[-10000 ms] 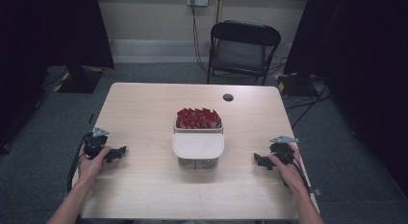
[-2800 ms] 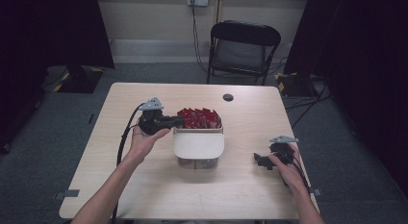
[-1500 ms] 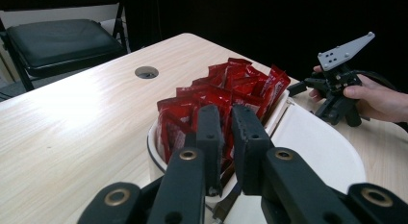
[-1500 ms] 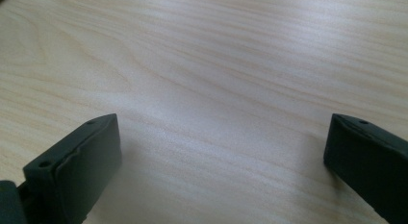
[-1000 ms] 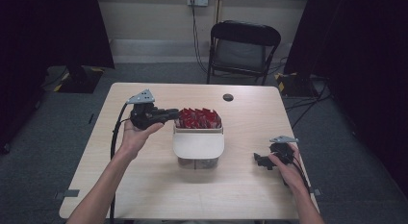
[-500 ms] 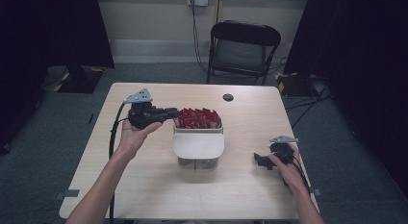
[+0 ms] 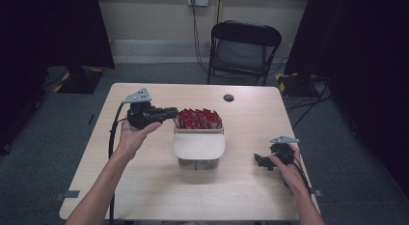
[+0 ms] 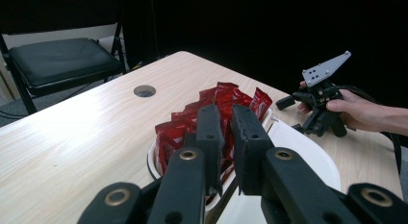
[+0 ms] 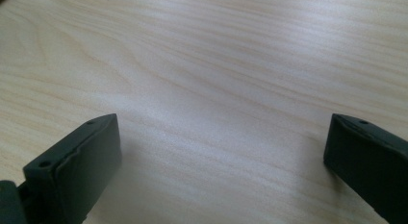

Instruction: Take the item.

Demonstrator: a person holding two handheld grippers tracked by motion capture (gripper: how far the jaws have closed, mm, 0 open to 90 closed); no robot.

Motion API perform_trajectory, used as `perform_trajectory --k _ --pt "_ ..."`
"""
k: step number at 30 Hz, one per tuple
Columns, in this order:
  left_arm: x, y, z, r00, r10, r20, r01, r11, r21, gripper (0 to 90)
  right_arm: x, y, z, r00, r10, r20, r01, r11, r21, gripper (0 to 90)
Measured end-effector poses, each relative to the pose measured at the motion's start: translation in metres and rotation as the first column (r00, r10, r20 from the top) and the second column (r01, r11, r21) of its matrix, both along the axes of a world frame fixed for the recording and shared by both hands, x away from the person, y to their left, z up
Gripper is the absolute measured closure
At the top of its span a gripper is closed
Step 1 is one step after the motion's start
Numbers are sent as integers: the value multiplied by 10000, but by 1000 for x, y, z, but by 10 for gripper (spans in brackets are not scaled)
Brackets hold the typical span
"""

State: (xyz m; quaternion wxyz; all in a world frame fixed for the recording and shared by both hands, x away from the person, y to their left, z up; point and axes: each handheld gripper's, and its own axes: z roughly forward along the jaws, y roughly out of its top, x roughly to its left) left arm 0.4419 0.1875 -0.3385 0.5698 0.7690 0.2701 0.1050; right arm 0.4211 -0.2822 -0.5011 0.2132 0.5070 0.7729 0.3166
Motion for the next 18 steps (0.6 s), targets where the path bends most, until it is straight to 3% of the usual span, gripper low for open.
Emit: perform_trajectory --k 18 --pt "-7 6 16 9992 -103 396 115 9995 -302 828 0 0 0 10000 7 4 -7 10000 -6 0"
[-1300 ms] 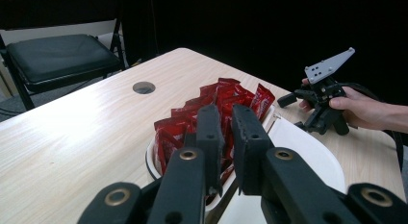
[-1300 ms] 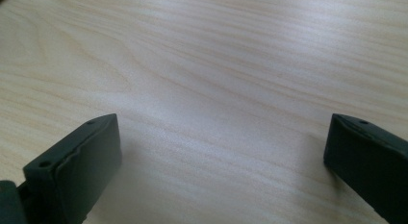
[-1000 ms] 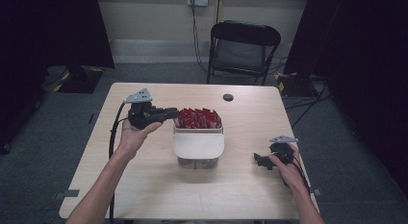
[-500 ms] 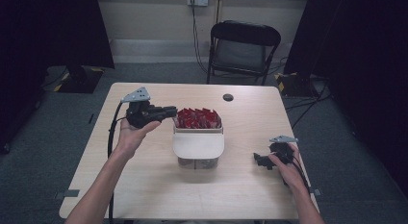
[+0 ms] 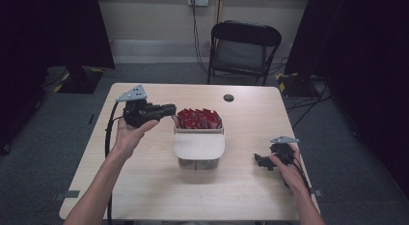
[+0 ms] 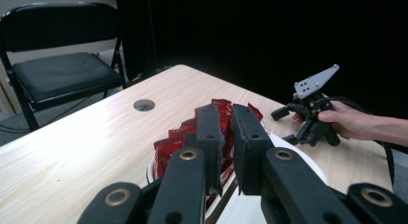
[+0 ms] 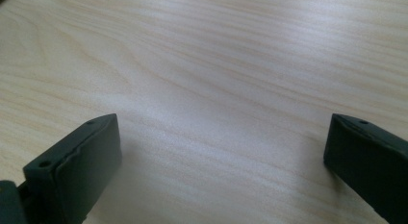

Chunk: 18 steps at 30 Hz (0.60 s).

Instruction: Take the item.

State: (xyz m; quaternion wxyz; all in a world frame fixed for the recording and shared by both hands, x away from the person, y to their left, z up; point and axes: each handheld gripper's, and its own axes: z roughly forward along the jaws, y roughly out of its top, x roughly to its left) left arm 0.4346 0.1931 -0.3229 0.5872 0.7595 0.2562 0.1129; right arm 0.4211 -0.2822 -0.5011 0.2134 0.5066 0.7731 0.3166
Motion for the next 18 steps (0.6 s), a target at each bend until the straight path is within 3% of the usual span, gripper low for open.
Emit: perform_trajectory --k 18 --pt "-9 7 17 9991 -52 415 66 9994 -339 829 0 0 0 10000 -6 -3 6 10000 5 0"
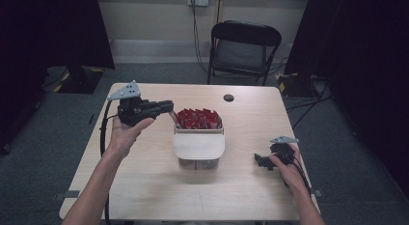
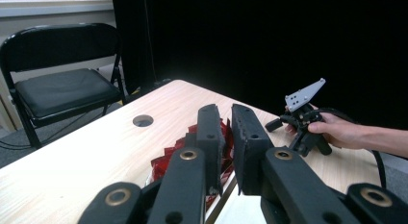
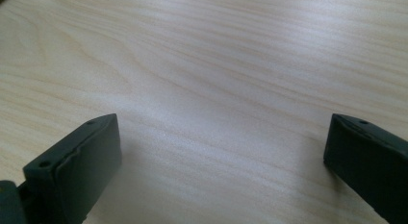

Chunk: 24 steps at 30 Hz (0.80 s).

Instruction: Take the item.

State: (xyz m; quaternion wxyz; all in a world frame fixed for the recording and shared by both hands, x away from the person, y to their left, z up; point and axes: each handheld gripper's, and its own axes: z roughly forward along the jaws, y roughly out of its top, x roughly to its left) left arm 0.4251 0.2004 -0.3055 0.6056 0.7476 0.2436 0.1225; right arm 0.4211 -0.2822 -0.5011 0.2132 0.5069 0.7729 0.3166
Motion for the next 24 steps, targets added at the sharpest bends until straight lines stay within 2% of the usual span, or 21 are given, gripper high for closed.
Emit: perform_trajectory --k 24 --pt "-6 16 13 9994 313 121 -308 9985 -452 830 0 0 0 10000 4 4 -4 10000 -2 0"
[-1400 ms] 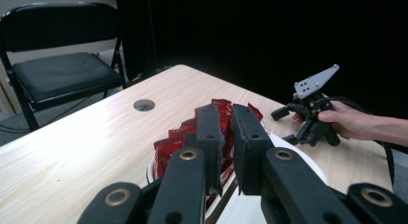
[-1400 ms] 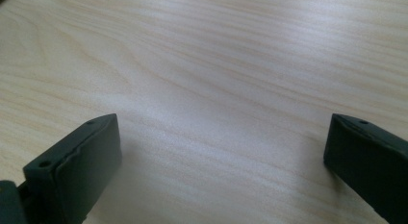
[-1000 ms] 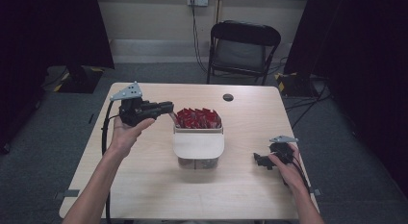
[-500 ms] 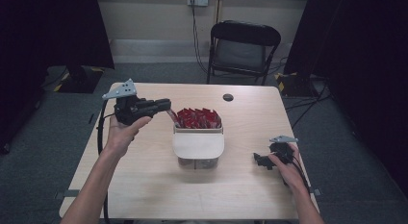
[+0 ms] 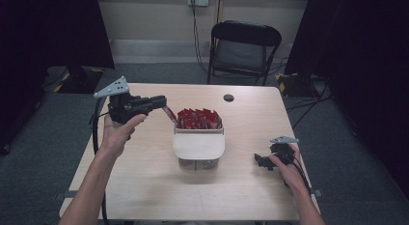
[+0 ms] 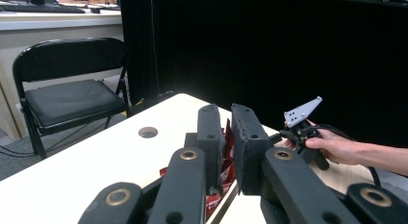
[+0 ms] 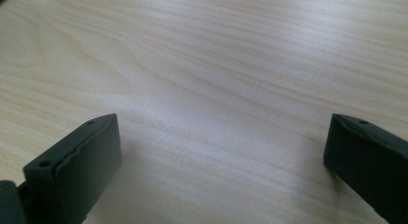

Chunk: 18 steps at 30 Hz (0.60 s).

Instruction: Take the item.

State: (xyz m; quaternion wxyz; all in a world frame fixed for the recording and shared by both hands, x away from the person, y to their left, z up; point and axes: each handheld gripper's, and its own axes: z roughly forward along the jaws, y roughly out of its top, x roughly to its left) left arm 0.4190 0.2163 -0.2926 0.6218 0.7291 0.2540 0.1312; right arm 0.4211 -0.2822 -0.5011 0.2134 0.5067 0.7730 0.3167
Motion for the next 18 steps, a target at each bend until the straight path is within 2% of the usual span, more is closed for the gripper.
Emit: perform_trajectory --k 5,18 --pt "-1 3 3 9999 143 83 -143 9999 -20 831 0 0 0 10000 0 -2 0 10000 -3 0" --pt "0 25 4 9973 728 83 -727 9973 -93 830 0 0 0 10000 1 1 -1 10000 -3 0"
